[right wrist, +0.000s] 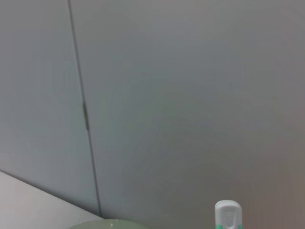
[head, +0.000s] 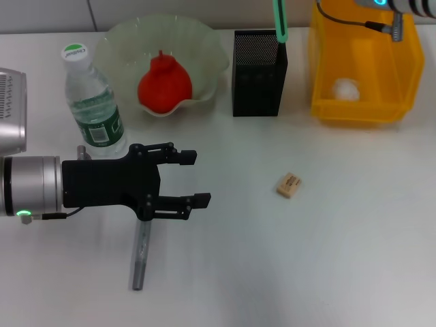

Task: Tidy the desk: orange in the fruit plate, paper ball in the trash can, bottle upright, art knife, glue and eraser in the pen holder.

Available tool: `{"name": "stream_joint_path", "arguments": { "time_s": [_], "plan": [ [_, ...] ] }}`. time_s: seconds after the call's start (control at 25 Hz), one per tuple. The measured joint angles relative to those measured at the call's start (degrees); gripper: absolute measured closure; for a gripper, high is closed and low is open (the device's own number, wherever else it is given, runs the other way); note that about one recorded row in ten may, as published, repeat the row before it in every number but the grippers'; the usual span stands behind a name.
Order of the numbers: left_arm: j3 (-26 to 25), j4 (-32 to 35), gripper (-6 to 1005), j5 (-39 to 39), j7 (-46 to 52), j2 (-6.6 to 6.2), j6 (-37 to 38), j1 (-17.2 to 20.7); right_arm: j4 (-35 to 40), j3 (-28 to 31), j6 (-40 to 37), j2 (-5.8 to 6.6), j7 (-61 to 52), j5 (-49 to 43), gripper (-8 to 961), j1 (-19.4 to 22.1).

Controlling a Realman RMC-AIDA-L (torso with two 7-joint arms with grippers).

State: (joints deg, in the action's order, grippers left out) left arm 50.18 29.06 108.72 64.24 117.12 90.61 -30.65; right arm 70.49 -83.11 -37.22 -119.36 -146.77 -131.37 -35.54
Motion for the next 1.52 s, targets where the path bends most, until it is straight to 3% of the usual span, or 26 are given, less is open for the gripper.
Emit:
{"name": "stream_joint_path", "arguments": {
  "time_s": [0.24,0.56,0.96,1.12,1.32,1.36,1.4,1.52],
  "plan": [
    [0.00,0.22,201,0.00,0.14,-0.11,-0.26,-0.12,-7.21,-2.34,6.38,0.01,0.06,0.21,775,-3.20],
    [-0.06,-0.01,201,0.00,-0.13,-0.21,-0.51,-0.29,-13.40,-3.83,8.85,0.00,0.05,2.45,769,-6.11],
    [0.00,-0.06,201,0.00,-0.25,-0.32,-0.52,-0.21,-13.59,-4.70,7.60,-0.09,0.08,2.45,760,-4.91],
    [0.35,0.03,201,0.00,-0.26,-0.20,-0.53,-0.07,-12.52,-4.57,6.17,-0.13,-0.05,2.93,578,-4.28],
    [0.44,0.11,201,0.00,-0.26,-0.16,0.01,0.11,-3.26,-4.64,2.50,0.18,2.83,8.50,355,1.26],
    [0.44,0.09,201,0.00,-0.26,-0.23,0.22,0.16,1.79,-4.03,-1.60,0.18,6.85,12.05,311,3.95],
    [0.44,0.09,201,0.00,-0.26,-0.23,0.22,0.16,1.79,-4.03,-1.60,0.18,6.85,12.05,289,3.95],
    [0.32,0.26,202,0.00,-0.26,-0.28,1.22,0.37,6.99,-0.70,-12.27,0.15,11.52,17.41,224,6.10]
  ]
}}
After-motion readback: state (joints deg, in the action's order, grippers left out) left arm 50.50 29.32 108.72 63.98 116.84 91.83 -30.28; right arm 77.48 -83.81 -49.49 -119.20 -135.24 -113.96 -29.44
